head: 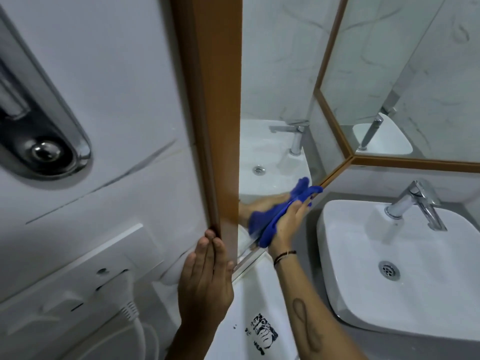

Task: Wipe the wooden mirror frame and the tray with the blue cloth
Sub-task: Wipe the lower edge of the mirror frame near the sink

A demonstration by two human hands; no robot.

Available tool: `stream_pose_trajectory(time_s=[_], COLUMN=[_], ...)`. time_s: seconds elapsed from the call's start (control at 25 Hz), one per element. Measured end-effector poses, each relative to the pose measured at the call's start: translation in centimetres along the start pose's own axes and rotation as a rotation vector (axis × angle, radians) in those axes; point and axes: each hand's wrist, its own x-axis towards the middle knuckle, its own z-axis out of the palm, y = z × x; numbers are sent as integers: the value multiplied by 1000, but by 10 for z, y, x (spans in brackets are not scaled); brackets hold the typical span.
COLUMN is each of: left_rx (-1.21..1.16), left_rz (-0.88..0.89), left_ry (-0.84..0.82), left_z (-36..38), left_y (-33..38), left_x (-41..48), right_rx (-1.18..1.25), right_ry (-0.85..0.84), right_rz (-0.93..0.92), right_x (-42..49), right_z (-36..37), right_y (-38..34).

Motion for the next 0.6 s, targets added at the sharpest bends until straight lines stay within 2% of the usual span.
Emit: stream_pose_trajectory(time_s=[0.12, 0.2, 0.28, 0.48, 0.6], left_rx=[7, 40, 65, 130, 190], left_rz=[41, 91, 88, 24, 33], left_ry=[16, 19, 10, 67, 92], left_z=[-3, -1, -1, -8, -13], left_y=[4, 0, 0, 13, 16], left_x=[6, 3, 1, 21, 40], right_rx=[-21, -16, -24, -76, -9], right_ry=[-44, -122, -132, 37, -18], right_rz=[-45, -128, -214, -110, -33], right_x=[-33, -71, -75, 8, -28], right_z=[0, -4, -4, 7, 5], right_y=[10, 33, 45, -13, -7])
